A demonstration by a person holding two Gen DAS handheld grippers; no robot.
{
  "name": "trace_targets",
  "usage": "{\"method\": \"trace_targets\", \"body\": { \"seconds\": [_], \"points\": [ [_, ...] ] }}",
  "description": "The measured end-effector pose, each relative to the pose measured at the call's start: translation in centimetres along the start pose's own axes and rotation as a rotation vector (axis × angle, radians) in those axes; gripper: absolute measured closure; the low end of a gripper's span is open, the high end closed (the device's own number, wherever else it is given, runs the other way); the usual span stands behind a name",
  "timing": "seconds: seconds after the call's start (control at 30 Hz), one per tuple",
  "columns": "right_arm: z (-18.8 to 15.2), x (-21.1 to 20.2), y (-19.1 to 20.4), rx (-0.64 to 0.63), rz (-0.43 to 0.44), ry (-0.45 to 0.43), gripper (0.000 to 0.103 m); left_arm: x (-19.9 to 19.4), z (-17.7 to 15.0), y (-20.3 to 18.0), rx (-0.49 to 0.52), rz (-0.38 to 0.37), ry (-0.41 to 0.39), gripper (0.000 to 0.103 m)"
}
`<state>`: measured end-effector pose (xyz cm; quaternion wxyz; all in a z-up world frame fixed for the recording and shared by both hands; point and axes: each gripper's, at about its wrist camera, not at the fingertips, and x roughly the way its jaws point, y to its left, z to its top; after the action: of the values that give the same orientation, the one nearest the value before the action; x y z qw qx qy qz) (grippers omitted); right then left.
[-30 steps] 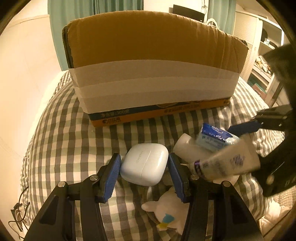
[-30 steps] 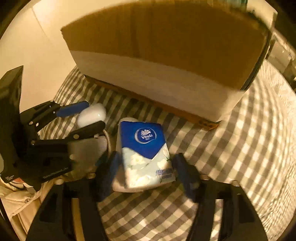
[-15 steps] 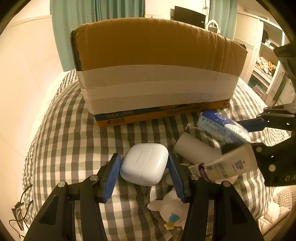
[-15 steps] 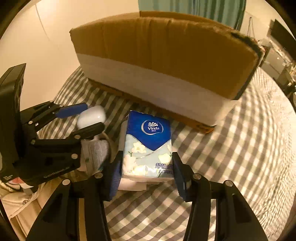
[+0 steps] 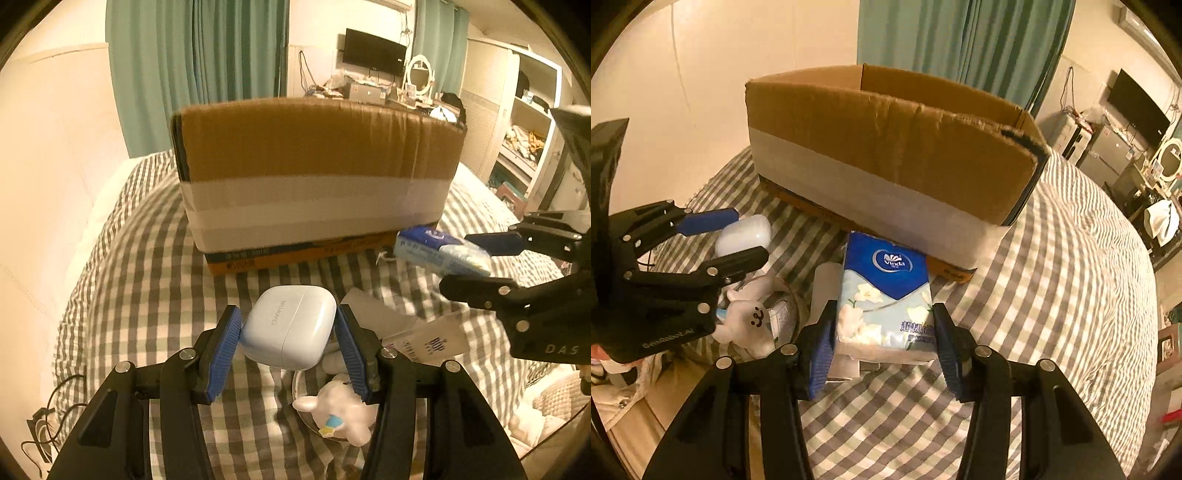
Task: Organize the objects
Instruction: 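Lift the Vinda tissue pack with the right tool while the left carries the earbud case into the box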
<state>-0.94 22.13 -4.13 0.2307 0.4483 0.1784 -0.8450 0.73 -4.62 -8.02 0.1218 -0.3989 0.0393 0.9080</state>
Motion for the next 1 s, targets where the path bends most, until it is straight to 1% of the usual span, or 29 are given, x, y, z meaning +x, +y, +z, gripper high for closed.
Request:
{"method": "trace_targets", "body": {
  "seconds": [0.03, 0.07, 0.2, 0.3, 0.33, 0.43, 0.5, 0.63, 0.73, 0.8, 0.87, 0.93, 1.0],
  "points": [
    [0.0, -0.3, -0.1, -0.004, -0.009, -0.005, 0.054, -0.3, 0.2, 0.2, 0.000, -0.001, -0.007, 0.050],
    [0.4, 0.5, 0.9, -0.006, -0.016, -0.008, 0.054, -0.5, 0.4, 0.3, 0.000, -0.001, -0.010, 0.050],
    [0.9, 0.7, 2.3, -0.029, -0.050, -0.032, 0.054, -0.9, 0.9, 0.9, -0.006, -0.012, -0.014, 0.050],
    [1.3, 0.2, 2.8, -0.032, -0.071, -0.064, 0.054, -1.2, 1.4, 1.2, -0.003, -0.015, -0.017, 0.050],
    [1.5, -0.3, 2.6, -0.029, -0.078, -0.077, 0.054, -1.1, 1.2, 1.1, -0.003, -0.015, -0.018, 0.050],
    [2.1, -1.5, 2.6, -0.028, -0.094, -0.110, 0.054, -1.5, 2.1, 1.0, -0.001, -0.021, -0.028, 0.050],
    [2.6, -2.3, 2.7, -0.030, -0.104, -0.133, 0.054, -2.3, 2.8, 1.0, -0.003, -0.041, -0.041, 0.050],
    [3.8, -4.3, 3.0, -0.038, -0.120, -0.189, 0.054, -3.6, 5.0, 1.1, 0.002, -0.047, -0.081, 0.050],
    [4.9, -6.0, 3.0, -0.040, -0.129, -0.234, 0.054, -4.6, 7.3, 1.1, 0.007, -0.054, -0.121, 0.050],
    [6.0, -7.1, 2.7, -0.021, -0.126, -0.271, 0.054, -5.3, 9.4, 1.4, -0.004, -0.057, -0.144, 0.050],
    [6.9, -8.1, 2.5, -0.012, -0.124, -0.294, 0.054, -5.9, 10.5, 1.3, -0.004, -0.062, -0.170, 0.050],
    [8.0, -8.6, 2.4, -0.009, -0.124, -0.315, 0.054, -6.2, 12.0, 1.5, -0.007, -0.050, -0.198, 0.050],
    [9.2, -9.0, 2.3, -0.002, -0.127, -0.335, 0.054, -6.1, 13.4, 1.9, -0.008, -0.034, -0.207, 0.050]
  ]
}}
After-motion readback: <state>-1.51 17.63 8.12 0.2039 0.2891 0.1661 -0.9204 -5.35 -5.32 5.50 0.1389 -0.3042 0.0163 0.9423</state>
